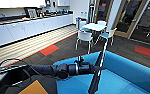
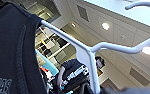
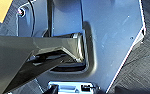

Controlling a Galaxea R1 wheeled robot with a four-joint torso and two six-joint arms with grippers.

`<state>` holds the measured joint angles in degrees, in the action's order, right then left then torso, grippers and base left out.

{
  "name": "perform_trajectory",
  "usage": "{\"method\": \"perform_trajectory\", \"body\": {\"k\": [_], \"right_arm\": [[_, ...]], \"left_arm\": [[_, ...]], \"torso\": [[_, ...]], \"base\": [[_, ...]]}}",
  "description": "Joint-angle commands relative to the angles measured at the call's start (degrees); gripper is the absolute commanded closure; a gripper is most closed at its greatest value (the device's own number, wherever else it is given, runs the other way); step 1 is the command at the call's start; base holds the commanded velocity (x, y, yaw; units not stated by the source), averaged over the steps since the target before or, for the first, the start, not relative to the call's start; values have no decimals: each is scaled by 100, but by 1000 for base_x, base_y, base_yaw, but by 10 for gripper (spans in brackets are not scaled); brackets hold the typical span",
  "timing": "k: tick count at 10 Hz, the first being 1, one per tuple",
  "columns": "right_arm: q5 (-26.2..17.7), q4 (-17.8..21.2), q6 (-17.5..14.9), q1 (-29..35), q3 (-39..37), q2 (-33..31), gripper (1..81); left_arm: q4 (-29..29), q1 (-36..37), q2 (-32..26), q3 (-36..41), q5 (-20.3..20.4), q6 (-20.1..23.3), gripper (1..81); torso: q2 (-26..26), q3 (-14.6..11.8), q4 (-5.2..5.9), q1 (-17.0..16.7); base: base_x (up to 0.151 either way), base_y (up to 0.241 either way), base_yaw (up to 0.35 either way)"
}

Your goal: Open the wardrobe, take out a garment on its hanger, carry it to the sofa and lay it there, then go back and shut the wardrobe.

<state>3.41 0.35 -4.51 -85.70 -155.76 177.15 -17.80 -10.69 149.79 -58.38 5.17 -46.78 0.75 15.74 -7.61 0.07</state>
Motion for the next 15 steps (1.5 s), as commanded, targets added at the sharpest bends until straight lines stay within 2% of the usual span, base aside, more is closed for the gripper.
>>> {"method": "perform_trajectory", "body": {"k": [1,4,7,12,13,14,15], "right_arm": [[-385,9,-32,83,47,59,10],[-385,9,-32,92,47,59,10],[-385,9,-32,83,47,59,10],[-385,17,-32,101,20,51,10],[-385,17,-32,101,29,59,10],[-385,26,-32,92,38,51,10],[-385,26,-32,83,29,51,10]], "left_arm": [[-163,897,87,117,274,63,811],[-180,871,105,72,274,72,811],[-171,845,474,-578,274,63,811],[-92,853,1660,-1149,257,19,811],[-83,880,1939,-1254,65,11,811],[-92,880,2082,-1360,46,19,811],[-92,871,2161,-1474,46,11,811]], "torso": [[0,0,0,0],[-5,2,0,4],[-5,2,0,0],[-5,2,0,0],[-5,2,0,0],[-5,2,0,0],[-5,382,0,0]], "base": [[71,0,0],[0,0,0],[0,0,0],[0,0,0],[0,0,0],[0,0,0],[0,0,0]]}}
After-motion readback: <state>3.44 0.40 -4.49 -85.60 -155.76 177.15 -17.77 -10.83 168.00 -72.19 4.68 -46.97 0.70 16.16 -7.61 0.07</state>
